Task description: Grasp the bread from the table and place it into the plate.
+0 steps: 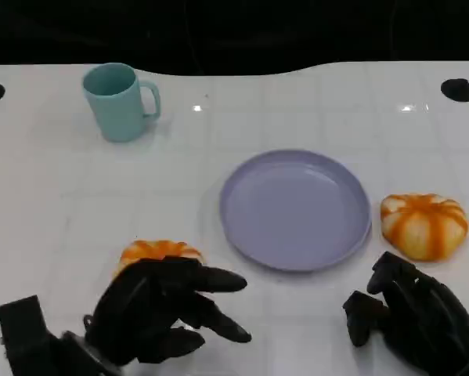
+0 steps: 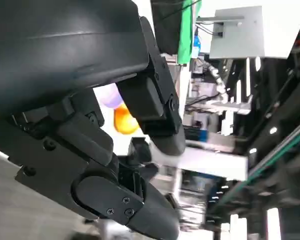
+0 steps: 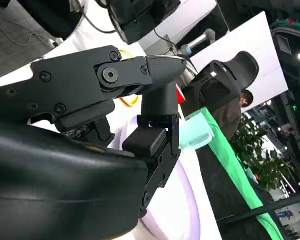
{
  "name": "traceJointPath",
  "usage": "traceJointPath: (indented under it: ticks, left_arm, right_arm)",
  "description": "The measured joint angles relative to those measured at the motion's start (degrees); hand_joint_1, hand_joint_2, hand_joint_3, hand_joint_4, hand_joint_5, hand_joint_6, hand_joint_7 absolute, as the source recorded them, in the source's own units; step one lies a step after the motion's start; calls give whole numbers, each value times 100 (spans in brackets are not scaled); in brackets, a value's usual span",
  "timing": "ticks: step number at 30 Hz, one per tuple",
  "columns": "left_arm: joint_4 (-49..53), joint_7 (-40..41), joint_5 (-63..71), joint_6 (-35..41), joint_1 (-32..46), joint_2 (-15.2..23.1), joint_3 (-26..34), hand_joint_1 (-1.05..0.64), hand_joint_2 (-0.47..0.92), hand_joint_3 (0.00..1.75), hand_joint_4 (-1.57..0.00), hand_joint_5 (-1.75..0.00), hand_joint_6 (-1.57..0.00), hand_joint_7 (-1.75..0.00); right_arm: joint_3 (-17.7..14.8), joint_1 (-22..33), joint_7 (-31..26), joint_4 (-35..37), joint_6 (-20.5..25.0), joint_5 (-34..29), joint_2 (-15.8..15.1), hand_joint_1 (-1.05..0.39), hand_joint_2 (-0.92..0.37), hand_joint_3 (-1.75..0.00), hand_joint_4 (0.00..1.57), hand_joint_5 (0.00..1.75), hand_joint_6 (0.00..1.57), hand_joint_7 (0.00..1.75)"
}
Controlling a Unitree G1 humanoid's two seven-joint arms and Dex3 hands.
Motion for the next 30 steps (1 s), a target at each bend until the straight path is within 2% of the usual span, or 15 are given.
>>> traceJointPath:
  ticks: [2, 6, 8, 10, 13, 17, 20, 23, 29, 30]
  left_arm:
    - [-153, 272, 357, -299, 0, 139, -21, -105, 83, 0, -110, 0, -74, 0]
    - [-618, 1065, 1374, -770, 27, 460, -80, -105, 85, 1, -88, 0, -50, 0]
    - [-903, 1495, 1956, -833, 83, 620, -105, -105, 86, 1, -81, 0, -42, 0]
    - [-1165, 1914, 2497, -836, 112, 770, -135, -105, 91, 4, -64, 0, -22, 0]
    - [-1561, 2677, 3690, -853, 157, 1057, -149, -105, 92, 12, -51, 0, -7, 0]
    - [-2087, 3832, 5413, -699, 171, 1409, -208, -105, 92, 17, -39, 0, -1, 0]
    - [-2284, 4383, 6298, -419, 143, 1605, -382, -105, 92, 15, -30, 0, 0, 0]
    - [-2459, 4533, 6998, 63, 88, 1792, -630, -105, 91, 13, -28, 0, 0, 0]
    - [-2618, 4414, 7686, 991, -40, 1990, -1103, -105, 86, 8, -35, -7, 0, 0]
    - [-2617, 4371, 7721, 1093, -86, 2011, -1167, -105, 84, 6, -27, -44, -1, -15]
  right_arm:
    - [2, 10, 0, -26, 10, 3, 2, -58, -92, -19, 78, 169, 69, 139]
    - [2, 29, 9, -43, 72, 16, 5, -57, -92, -20, 77, 170, 70, 138]
    - [2, 30, 10, -51, 76, 20, 10, -57, -92, -20, 77, 170, 70, 138]
    - [1, 33, 10, -57, 78, 20, 11, -58, -92, -20, 77, 171, 71, 139]
    - [7, 39, 0, -92, 79, 16, 13, -58, -92, -20, 77, 173, 71, 141]
    - [12, 45, -6, -113, 79, 14, 13, -57, -92, -22, 76, 173, 69, 144]
    - [16, 47, -6, -114, 79, 9, 13, -57, -92, -21, 75, 173, 68, 144]
    - [16, 48, -4, -114, 78, 7, 13, -57, -92, -20, 75, 173, 68, 144]
    - [16, 55, -3, -114, 80, 9, 13, -58, -92, -20, 76, 173, 68, 144]
    - [18, 55, -3, -114, 81, 8, 13, -57, -92, -21, 76, 173, 68, 144]
